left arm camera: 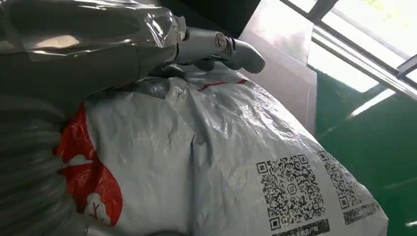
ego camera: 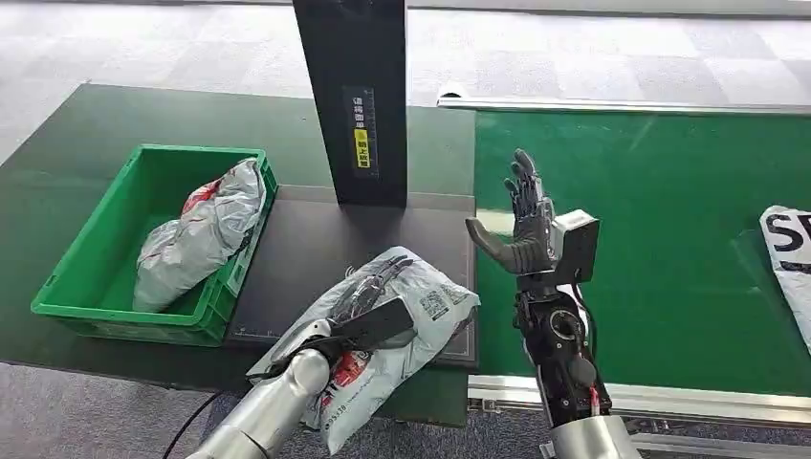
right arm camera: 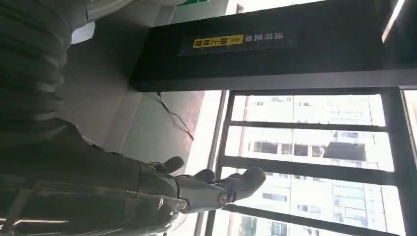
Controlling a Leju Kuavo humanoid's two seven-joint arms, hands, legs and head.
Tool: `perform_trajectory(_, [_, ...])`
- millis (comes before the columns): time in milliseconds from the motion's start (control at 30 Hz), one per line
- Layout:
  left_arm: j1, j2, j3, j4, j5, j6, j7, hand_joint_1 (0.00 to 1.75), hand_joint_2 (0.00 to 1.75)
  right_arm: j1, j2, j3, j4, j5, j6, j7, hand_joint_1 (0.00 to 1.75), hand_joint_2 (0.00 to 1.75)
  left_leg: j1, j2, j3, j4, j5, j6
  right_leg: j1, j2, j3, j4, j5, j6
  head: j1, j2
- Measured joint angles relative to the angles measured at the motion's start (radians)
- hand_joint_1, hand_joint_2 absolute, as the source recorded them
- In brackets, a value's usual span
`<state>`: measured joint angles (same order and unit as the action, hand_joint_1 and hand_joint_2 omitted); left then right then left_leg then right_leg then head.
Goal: Moved the parcel from conveyor to table for the left to box.
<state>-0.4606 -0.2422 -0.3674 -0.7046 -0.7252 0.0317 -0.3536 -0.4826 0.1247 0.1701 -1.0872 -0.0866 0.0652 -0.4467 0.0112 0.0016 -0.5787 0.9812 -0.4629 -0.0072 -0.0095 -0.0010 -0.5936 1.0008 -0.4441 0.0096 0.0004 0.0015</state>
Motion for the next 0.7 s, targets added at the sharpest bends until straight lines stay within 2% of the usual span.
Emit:
perform_trajectory(100, [-0.009, -0.002, -0.002, 0.015, 0.0, 0.0, 0.0, 0.0, 1.75, 0.0, 0.0, -0.001, 0.009, -0.001, 0.0, 0.001, 0.0, 1.75, 0.0, 0.0, 0.001, 0.0, 0.0, 0.0, 0.0, 0.0, 0.001, 0.0, 0.0, 0.0, 0.0, 0.0])
perform_trajectory(133, [-0.011, -0.002, -0.003, 0.019, -0.002, -0.004, 0.0, 0.23, 1.75, 0.0, 0.0, -0.001, 0.011, -0.003, 0.002, 0.003, 0.0, 1.75, 0.0, 0.0, 0.001, 0.0, 0.0, 0.0, 0.0, 0.0, 0.001, 0.0, 0.0, 0.0, 0.0, 0.0])
perform_trajectory(167, [-0.013, -0.002, -0.004, 0.021, -0.007, -0.012, 0.0, 0.7, 1.75, 0.001, 0.0, -0.001, 0.013, -0.004, 0.005, 0.003, 0.0, 1.75, 0.0, 0.0, 0.002, 0.0, 0.0, 0.0, 0.0, 0.0, 0.002, 0.0, 0.0, 0.0, 0.0, 0.0])
perform_trajectory(200, [-0.015, -0.002, -0.006, 0.025, -0.01, -0.02, 0.0, 1.71, 1.75, 0.001, 0.0, -0.001, 0.014, -0.004, 0.01, 0.004, 0.0, 1.75, 0.0, 0.0, 0.002, 0.0, 0.0, 0.0, 0.0, 0.0, 0.002, 0.0, 0.0, 0.0, 0.0, 0.0])
perform_trajectory(467, [-0.041, -0.012, -0.012, 0.061, -0.014, -0.021, 0.008, 1.75, 1.75, 0.001, -0.007, -0.001, 0.042, 0.014, 0.035, 0.005, 0.0, 1.75, 0.0, -0.001, 0.004, 0.0, 0.0, 0.0, 0.0, -0.002, 0.005, 0.0, 0.0, 0.0, 0.0, 0.0])
perform_trajectory(700, [-0.041, -0.013, -0.011, 0.065, 0.018, 0.068, -0.075, 1.75, 1.75, -0.019, -0.026, 0.004, 0.164, 0.038, 0.1, 0.091, 0.0, 1.75, 0.0, -0.001, 0.005, 0.0, 0.0, 0.001, 0.0, -0.002, 0.006, 0.0, 0.0, 0.0, 0.0, 0.0])
